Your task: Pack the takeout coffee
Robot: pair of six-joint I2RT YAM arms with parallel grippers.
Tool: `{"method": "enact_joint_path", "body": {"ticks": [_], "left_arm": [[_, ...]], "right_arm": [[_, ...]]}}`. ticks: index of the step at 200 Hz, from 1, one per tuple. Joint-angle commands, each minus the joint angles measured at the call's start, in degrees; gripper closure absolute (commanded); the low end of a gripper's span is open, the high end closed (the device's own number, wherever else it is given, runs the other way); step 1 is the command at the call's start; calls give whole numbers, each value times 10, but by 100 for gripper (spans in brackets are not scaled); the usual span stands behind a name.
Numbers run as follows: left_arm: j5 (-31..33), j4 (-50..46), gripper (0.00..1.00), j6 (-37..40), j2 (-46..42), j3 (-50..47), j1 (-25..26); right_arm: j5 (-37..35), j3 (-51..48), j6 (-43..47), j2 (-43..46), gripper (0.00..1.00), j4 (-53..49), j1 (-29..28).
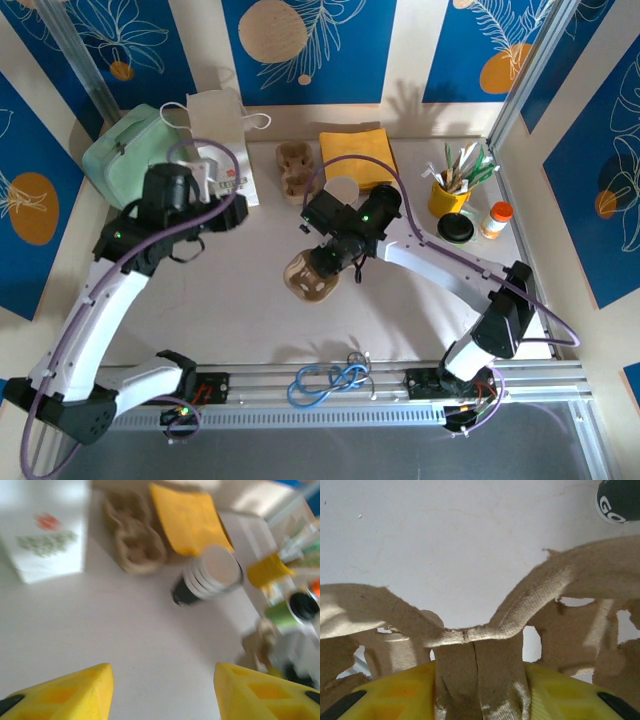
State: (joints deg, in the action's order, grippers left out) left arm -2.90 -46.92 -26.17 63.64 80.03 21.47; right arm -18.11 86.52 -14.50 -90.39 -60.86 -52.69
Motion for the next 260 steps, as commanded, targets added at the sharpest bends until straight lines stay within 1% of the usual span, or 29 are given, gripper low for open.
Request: {"method": "enact_joint_path", "body": {"ticks": [1, 45, 64, 90, 118, 156, 168, 194, 209, 239, 260], "left_arm": [[73, -49, 41, -2, 49, 67, -46], [128, -37, 39, 9, 167, 183, -120], [136, -41, 39, 12, 223, 234, -146], [121, -31, 40, 12, 288, 287, -174], [124, -45, 43, 26, 363, 358, -179], [103, -88, 49, 41, 465, 475, -181], [109, -112, 52, 45, 500, 528, -181], [130, -166, 54, 52, 567, 633, -182], [130, -167, 56, 53, 582, 647, -182], [141, -166, 58, 53, 592, 646, -182], [140, -167, 61, 53, 600, 646, -182]], "right_arm": [[22, -20, 2, 29, 60, 2, 2], [29, -57, -5, 66, 60, 5, 6], [33, -72, -7, 81, 60, 7, 7], [42, -84, -2, 94, 60, 6, 8], [43, -86, -2, 97, 60, 0, 8], [45, -87, -2, 101, 60, -7, 7], [46, -88, -2, 102, 60, -8, 7], [45, -89, -1, 103, 60, -13, 7], [45, -87, -1, 103, 60, -15, 8], [42, -85, 1, 105, 60, -19, 8], [41, -84, 3, 106, 60, -18, 9]]}}
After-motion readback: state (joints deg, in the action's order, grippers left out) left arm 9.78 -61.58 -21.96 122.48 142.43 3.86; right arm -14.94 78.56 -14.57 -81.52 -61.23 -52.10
